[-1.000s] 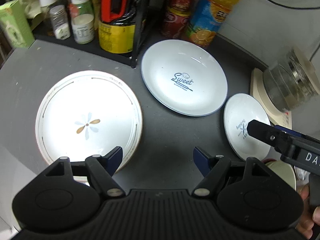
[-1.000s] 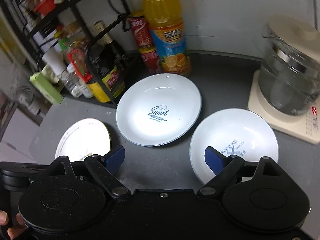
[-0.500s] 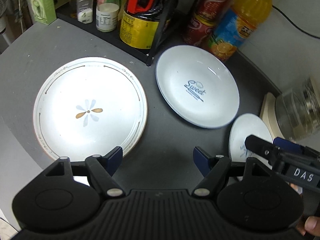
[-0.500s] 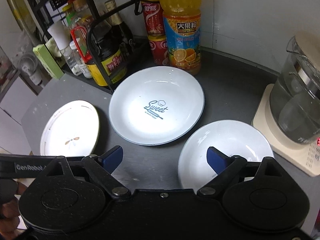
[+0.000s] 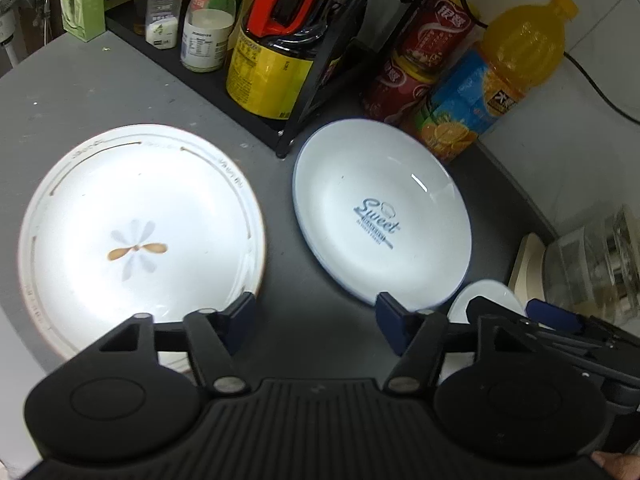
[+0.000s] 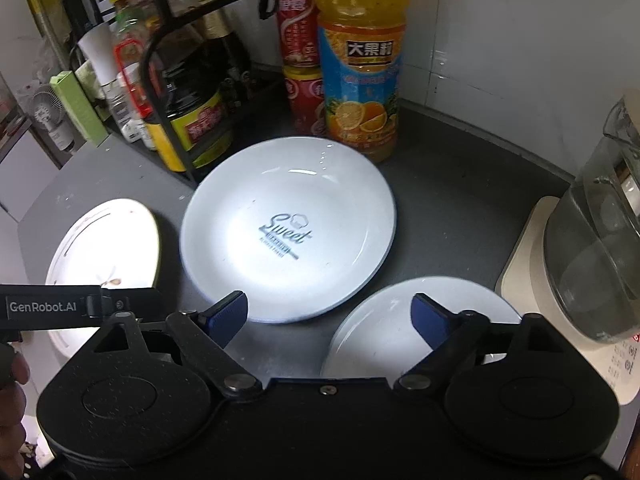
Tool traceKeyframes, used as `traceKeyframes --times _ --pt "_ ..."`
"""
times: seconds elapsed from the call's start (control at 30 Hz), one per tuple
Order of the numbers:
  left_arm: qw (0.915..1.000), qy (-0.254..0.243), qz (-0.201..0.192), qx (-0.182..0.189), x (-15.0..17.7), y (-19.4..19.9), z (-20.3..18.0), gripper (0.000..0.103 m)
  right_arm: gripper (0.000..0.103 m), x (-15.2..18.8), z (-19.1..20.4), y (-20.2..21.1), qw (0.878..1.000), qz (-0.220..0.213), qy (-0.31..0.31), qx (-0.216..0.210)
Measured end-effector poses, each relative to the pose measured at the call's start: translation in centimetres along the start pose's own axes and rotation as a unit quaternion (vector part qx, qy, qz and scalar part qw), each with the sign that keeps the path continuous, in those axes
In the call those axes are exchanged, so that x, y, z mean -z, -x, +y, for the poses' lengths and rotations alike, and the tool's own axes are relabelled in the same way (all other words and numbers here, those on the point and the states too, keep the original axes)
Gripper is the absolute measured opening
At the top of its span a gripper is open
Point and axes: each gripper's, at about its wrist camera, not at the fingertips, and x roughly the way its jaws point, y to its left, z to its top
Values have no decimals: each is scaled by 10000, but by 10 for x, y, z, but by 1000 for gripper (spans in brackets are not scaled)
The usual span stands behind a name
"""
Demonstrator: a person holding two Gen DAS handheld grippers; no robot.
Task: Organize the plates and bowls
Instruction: 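Grasp the rim of the white 'Sweet' plate with both tools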
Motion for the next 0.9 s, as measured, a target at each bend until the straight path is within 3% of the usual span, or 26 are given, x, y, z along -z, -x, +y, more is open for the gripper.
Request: traceKeyframes --times 0.27,0.9 --pt "9995 257 -135 77 -18 -26 0 42 66 -12 -23 -28 9990 86 -441 -73" --pt "9972 712 -34 202 -63 -64 16 30 39 -24 -57 -89 9903 449 -1316 -46"
